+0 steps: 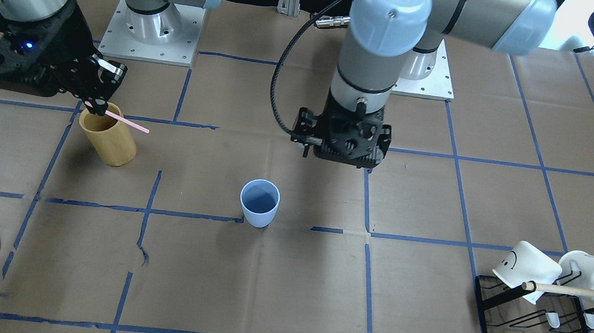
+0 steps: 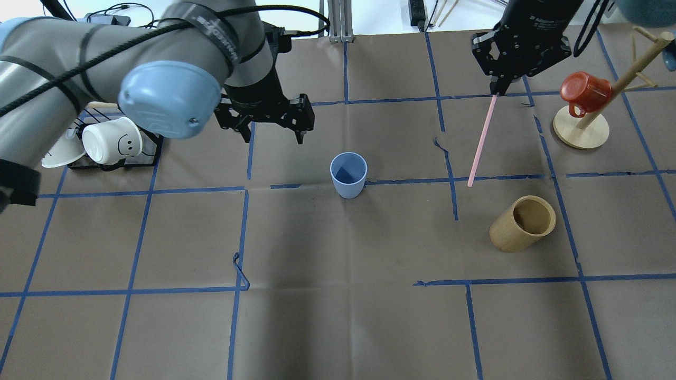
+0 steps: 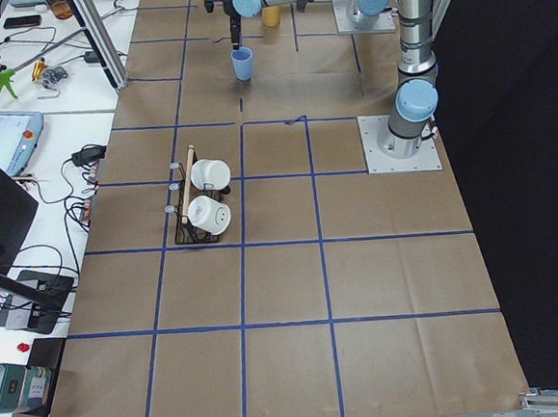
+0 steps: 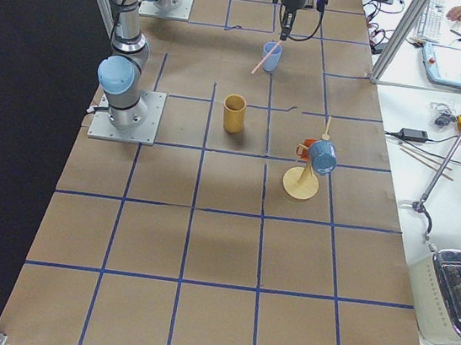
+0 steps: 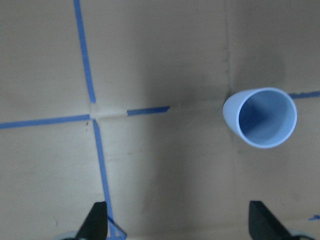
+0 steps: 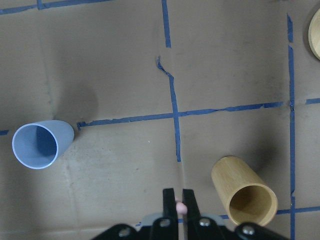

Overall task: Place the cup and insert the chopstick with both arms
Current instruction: 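Release and raise the left gripper while the right carries the chopstick over the cup, then lower the pink chopstick into the blue cup with the right gripper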

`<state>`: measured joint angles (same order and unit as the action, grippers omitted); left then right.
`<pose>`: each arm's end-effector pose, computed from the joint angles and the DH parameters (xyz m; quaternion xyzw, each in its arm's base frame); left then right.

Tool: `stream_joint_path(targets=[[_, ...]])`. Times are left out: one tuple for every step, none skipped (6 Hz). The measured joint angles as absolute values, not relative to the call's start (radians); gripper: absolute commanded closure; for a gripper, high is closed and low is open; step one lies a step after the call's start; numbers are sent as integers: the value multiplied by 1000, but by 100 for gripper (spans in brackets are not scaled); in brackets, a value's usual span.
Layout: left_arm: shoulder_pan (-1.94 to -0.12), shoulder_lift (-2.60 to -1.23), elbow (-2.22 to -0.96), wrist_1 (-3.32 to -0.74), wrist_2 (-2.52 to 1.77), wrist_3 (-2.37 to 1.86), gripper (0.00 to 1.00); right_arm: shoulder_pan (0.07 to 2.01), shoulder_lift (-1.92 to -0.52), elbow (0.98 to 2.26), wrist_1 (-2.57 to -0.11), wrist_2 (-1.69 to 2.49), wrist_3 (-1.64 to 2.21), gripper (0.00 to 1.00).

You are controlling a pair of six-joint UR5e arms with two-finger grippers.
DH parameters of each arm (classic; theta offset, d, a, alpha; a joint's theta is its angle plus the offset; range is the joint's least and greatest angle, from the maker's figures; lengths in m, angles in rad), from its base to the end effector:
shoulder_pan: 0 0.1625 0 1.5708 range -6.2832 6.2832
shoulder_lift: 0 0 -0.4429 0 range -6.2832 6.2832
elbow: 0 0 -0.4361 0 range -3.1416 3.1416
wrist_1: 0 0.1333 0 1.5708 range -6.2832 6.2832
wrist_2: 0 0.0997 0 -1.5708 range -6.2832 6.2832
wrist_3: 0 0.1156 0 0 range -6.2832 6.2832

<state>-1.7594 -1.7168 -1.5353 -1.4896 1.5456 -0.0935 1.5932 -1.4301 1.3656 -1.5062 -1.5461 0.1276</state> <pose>-0.2452 -0.5581 0.4342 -0.0473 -0.9987 -0.0163 0.0104 0.1495 -0.5938 0.5136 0.0526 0.9985 0.0010 0.0123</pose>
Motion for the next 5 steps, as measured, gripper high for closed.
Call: stream_joint_path(targets=[[-1729,-1663,-1506,-1594,1543,-56,1,1651,-1380,1316,-1513,-1547,211,94],[-1717,-1624,-1484,-1658,1545,-22,1,1720,-1313,1240,-1517,-1547,320,94],[-1700,-1601,-1482,-1656,1546,15,1,1793,-1235,1145,-1519,-1547,434,94],[-1666,-1592,-1485,-1624,1543,36,1,1853,-1166,1065,-1519,-1547,524,94],[-1639,-1586,-1486,-1611,1543,42,1,1891,-1120,1026,-1521,-1547,577,94]])
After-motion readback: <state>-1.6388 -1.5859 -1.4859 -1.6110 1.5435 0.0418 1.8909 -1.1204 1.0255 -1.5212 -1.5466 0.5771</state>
